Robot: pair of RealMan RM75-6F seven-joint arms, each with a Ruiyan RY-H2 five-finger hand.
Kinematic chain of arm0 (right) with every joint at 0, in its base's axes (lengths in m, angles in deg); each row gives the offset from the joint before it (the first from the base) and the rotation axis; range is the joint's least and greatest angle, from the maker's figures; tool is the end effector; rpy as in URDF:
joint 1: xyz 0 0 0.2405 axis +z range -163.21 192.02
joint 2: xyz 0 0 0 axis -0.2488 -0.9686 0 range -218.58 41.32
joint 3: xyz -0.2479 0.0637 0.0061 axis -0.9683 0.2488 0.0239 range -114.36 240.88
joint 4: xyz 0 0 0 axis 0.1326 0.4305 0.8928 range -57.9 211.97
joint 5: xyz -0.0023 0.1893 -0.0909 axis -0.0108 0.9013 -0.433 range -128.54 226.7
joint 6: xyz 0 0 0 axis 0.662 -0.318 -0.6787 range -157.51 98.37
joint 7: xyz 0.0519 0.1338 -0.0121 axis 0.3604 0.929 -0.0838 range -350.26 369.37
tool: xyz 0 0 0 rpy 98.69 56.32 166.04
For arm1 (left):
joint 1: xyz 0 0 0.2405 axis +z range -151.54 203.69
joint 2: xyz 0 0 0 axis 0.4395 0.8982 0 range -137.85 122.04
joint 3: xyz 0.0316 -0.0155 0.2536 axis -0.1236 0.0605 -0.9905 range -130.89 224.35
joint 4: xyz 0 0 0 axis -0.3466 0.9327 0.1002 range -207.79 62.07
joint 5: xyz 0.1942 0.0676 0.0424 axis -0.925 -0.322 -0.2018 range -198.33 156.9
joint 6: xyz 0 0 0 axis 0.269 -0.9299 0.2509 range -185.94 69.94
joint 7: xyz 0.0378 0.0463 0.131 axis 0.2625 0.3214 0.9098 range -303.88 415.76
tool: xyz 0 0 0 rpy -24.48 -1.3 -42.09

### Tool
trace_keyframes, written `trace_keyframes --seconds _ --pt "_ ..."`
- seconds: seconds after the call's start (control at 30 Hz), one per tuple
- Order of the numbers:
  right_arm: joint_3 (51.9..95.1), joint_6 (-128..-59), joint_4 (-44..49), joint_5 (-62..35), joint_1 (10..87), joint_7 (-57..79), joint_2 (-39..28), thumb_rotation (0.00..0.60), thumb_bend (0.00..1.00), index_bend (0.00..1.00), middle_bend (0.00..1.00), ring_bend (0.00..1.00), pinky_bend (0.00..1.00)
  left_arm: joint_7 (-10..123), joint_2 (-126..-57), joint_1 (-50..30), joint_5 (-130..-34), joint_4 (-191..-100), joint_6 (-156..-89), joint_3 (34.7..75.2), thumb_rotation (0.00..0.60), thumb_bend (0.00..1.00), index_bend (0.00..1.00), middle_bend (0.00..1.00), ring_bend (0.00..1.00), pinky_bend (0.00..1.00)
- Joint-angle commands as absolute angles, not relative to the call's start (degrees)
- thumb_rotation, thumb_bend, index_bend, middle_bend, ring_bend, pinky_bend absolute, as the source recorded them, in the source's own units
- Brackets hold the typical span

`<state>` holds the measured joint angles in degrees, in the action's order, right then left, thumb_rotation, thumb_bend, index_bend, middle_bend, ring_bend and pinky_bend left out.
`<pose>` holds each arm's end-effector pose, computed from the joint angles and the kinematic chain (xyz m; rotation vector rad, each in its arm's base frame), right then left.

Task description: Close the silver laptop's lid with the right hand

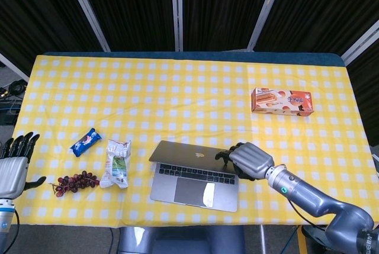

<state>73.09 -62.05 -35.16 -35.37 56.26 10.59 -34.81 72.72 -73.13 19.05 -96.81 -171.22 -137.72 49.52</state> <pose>-0.1254 -0.2851 0.0861 2.3316 -0.9862 0.7606 -0.3081 0.1880 0.1377 -1.4061 -0.9101 -0.6645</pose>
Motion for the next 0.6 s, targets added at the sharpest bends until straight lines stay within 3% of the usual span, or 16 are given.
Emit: trace_keyframes --seconds 0.03,0.6 --pt "70.35 -63.81 -34.35 -39.28 56.10 6.44 -33.08 0.600 1.00 0.26 0.37 0.32 0.30 72.68 -73.13 19.04 -96.77 -171.22 -137.69 49.51 0.600 0.00 0.00 0.00 0.00 0.00" --pt "62.78 -66.89 -27.77 -51.53 56.62 1.20 -25.87 0.600 1.00 0.26 0.37 0.32 0.30 72.43 -73.03 18.92 -96.54 -171.12 -137.41 49.44 0.600 0.00 0.00 0.00 0.00 0.00"
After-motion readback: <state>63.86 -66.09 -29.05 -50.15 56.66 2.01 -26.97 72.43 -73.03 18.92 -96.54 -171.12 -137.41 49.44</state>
